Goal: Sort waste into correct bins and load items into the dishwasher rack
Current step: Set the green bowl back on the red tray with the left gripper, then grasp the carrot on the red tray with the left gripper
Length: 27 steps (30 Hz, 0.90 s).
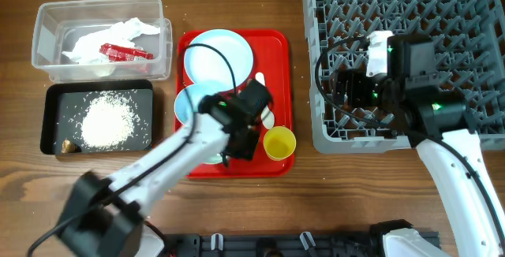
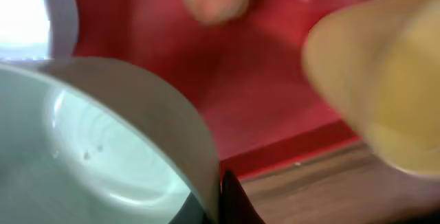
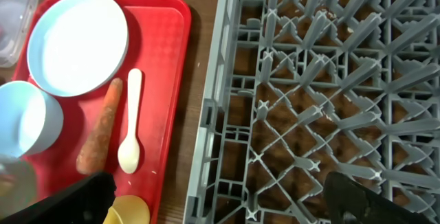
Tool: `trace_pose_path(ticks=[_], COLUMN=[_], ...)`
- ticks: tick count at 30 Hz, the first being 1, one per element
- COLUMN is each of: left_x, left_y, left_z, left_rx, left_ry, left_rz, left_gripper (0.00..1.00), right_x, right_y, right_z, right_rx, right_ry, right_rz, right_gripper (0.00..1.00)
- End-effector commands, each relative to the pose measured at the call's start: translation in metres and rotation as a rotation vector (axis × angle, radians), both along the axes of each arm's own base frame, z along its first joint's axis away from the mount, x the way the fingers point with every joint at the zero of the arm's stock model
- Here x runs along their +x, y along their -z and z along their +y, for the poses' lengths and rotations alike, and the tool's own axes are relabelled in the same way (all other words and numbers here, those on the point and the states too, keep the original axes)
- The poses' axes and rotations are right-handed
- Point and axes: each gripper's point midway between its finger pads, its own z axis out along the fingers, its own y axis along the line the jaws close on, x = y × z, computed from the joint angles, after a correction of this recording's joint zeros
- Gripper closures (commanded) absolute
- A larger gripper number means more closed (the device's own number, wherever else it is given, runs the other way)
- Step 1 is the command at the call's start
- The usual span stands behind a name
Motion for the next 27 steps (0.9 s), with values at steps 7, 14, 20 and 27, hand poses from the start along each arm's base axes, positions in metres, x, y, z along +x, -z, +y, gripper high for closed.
trace_pose_path(ticks=[7,14,20,27], left_x=[0.0,0.055,0.102,0.138], left_y=[0.069,-0.023,-0.08,0.008], left_z=[0.023,0.001,-0.017,-0.031], left_rx=[0.276,0.083,-0.286,-0.207], left_ry=[-0.092,-0.186,-0.28,-0.274], left_rz=[0.056,-0.119,-0.211,-0.151], left_gripper=[0.53,0.45,0.11,0.36], right_x=[0.006,0.017,0.018,0.013], right_y=[0.008,-0.008,-0.01,-0.004], right_z=[0.002,0.024,0.026,0.025], right_rx=[0.01,0.11,0.122,0.117], right_ry=[0.004,-0.069,-0.074,-0.073], right_rz=[0.026,-0.044,-0.052,-0.021], right_gripper=[0.0,0.0,0.0,0.0])
